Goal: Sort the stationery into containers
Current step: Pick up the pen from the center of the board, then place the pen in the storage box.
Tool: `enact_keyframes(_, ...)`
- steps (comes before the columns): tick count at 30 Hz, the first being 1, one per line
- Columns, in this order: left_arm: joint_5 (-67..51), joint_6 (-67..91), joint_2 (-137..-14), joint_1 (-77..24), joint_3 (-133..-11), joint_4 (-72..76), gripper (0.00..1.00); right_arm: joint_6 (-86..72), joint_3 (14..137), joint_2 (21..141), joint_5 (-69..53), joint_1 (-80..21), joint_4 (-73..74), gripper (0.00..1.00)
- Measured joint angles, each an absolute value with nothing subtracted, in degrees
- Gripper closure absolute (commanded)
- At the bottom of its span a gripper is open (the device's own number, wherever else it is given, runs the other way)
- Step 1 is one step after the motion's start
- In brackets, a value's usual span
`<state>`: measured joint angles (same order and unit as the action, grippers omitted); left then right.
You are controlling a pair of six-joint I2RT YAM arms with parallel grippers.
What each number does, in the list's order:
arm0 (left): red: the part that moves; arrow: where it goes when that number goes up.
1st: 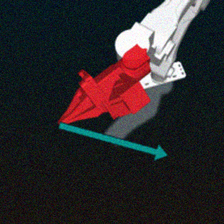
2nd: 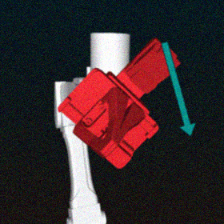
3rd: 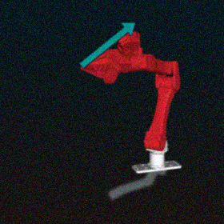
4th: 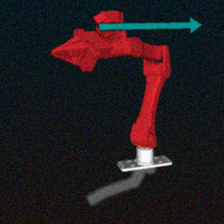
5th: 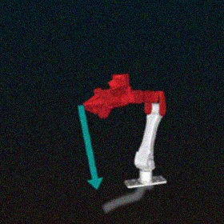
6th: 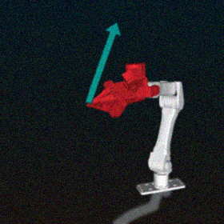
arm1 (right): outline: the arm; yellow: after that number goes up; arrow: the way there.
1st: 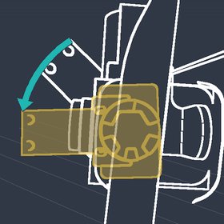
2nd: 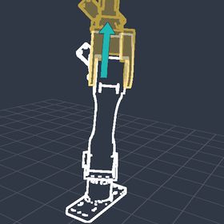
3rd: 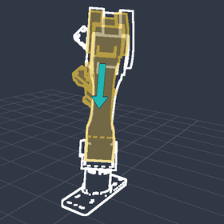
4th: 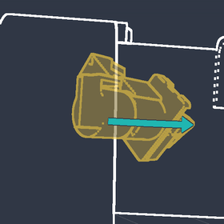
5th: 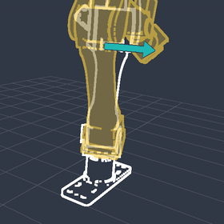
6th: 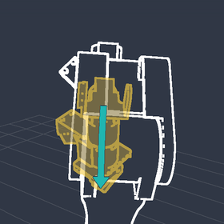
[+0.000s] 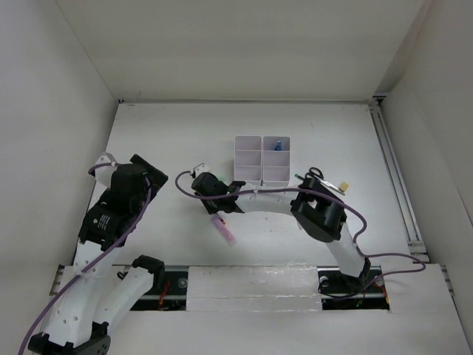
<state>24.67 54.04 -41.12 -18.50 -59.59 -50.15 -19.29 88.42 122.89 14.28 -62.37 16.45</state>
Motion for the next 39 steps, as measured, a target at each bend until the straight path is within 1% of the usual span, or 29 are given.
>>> enact_keyframes(2,24.21,53.82,-41.12,-18.5,-58.7,-49.52,0.0,-18.79,89.41,123.39,14.57,-62.74,16.97,0.97)
enact_keyframes(3,23.99,53.67,-41.12,-18.5,-58.22,-49.34,0.0,-18.5,89.78,123.48,14.59,-62.94,17.34,1.0)
enact_keyframes(10,22.41,51.86,-41.12,-18.5,-56.05,-47.75,0.0,-16.71,90.72,122.08,14.87,-63.83,19.16,1.0)
enact_keyframes(17,21.98,51.03,-41.06,-18.46,-55.83,-45.69,0.0,-14.39,91.37,114.91,18.26,-63.09,18.74,1.0)
enact_keyframes(22,20.93,49.95,-39.22,-18.46,-54.85,-44.47,0.0,-12.8,89.45,109.3,16.25,-58.15,13.61,1.0)
enact_keyframes(25,19.66,48.93,-36.42,-18.46,-53.82,-43.38,0.0,-10.07,84.18,103.98,11.73,-52.64,7.07,1.0)
enact_keyframes(28,18.83,48.29,-34.24,-18.46,-53.6,-42.61,0.0,-7.2,81.12,100.14,3.9,-46.52,2.52,1.0)
enact_keyframes(33,17.89,47.53,-33.3,-18.46,-53.45,-41.45,0.0,-2.66,81.21,99.35,-11.35,-37.69,-2.42,1.0)
enact_keyframes(39,16.62,46.54,-33.3,-18.46,-52.97,-41.21,0.0,4.38,83.74,100.03,-23.83,-34.33,-1.83,1.0)
